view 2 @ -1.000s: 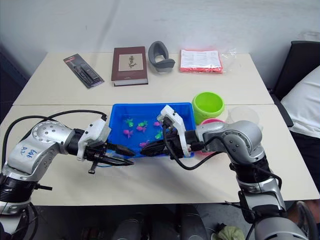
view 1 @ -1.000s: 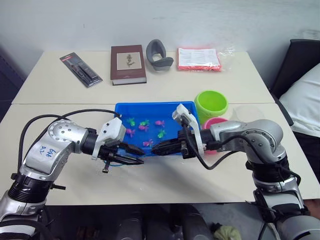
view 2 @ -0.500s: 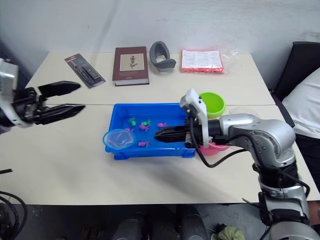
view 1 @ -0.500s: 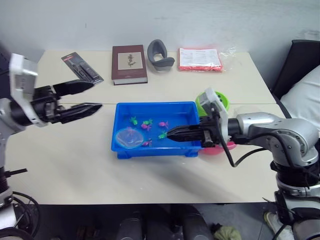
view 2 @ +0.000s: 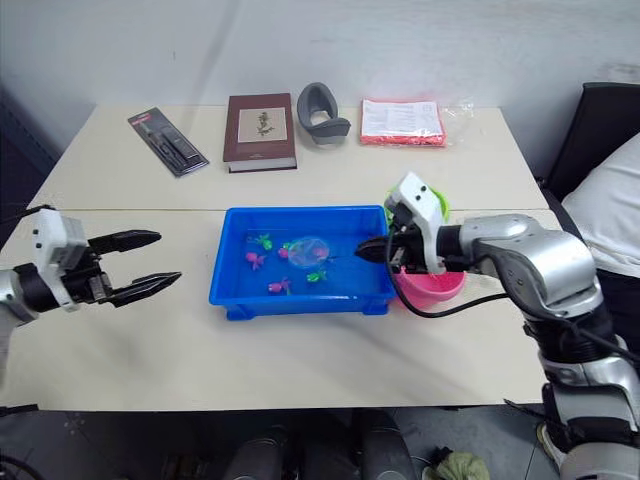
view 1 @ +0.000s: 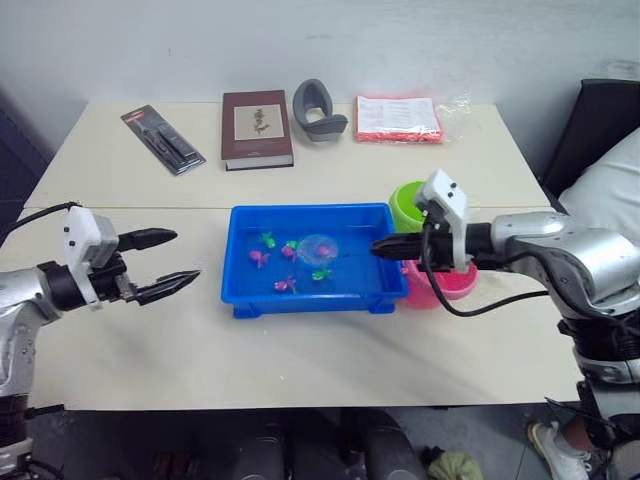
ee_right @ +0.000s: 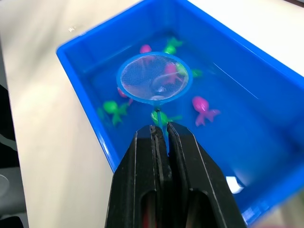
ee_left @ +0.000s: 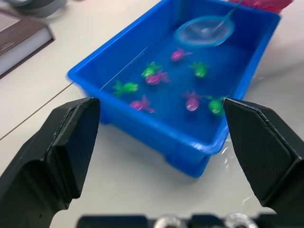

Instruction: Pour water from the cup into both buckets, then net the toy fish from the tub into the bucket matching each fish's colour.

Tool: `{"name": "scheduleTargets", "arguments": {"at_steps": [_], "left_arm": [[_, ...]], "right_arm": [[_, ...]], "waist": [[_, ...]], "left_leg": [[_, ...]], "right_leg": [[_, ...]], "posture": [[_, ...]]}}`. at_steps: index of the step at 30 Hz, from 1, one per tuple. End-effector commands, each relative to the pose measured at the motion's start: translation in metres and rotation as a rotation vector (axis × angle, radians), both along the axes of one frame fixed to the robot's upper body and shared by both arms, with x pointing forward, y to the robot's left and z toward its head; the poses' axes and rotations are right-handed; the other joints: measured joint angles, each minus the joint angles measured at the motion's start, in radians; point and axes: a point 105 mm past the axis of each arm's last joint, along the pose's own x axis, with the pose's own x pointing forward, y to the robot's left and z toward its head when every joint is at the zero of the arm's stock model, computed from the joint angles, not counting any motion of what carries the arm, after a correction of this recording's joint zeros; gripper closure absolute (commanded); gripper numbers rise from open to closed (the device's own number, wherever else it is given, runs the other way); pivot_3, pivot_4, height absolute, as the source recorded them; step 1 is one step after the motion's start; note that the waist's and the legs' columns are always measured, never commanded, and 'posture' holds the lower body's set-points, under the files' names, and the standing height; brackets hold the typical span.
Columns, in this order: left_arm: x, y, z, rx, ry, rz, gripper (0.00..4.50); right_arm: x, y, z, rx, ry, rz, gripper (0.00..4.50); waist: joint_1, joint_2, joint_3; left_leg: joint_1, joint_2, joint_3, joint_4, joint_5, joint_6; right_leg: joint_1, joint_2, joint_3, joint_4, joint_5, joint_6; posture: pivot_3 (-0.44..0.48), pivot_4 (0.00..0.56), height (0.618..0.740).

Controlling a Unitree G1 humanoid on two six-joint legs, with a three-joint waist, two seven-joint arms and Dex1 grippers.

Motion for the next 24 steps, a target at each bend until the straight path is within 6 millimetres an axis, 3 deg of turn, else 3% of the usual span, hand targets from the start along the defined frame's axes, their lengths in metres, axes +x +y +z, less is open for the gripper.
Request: {"name": "scheduleTargets", "arguments": {"at_steps": [1, 8, 13, 24], "left_arm": [[-0.003, -0.007, 0.005, -0.032, -0.004, -0.007, 0.07], [-0.007, -0.019, 0.003, -0.048, 0.04, -0.056, 0.07], [-0.003, -0.022, 0.007, -0.026, -0.005, -0.061, 0.07], [0.004, -0.03, 0.005, -0.006, -0.03, -0.082, 0.07]], "right_arm": [[0.004, 0.009, 0.002, 0.008, 0.016, 0.015, 4.5], [0.014, 0.02, -0.018, -0.011, 0.106, -0.012, 4.5], [0.018, 0.01, -0.034, -0.052, 0.158, -0.038, 4.5], [0.025, -0.012, -0.035, -0.119, 0.146, -0.132, 4.5]], "waist": [[-0.001, 0.0, 0.0], [-0.001, 0.0, 0.0], [0.0, 0.0, 0.0], [-0.001, 0.0, 0.0]], "left_leg": [[0.0, 0.0, 0.0, 0.0, 0.0, 0.0], [0.0, 0.0, 0.0, 0.0, 0.0, 0.0], [-0.001, 0.0, 0.0, 0.0, 0.0, 0.0], [0.0, 0.0, 0.0, 0.0, 0.0, 0.0]], "right_leg": [[0.0, 0.0, 0.0, 0.0, 0.0, 0.0], [0.0, 0.0, 0.0, 0.001, 0.0, 0.0], [0.0, 0.0, -0.001, 0.0, 0.0, 0.0], [0.0, 0.0, -0.001, 0.0, 0.0, 0.0]], "posture": [[0.0, 0.15, 0.74], [0.0, 0.15, 0.74], [0.0, 0.15, 0.74], [0.0, 0.15, 0.74]]}}
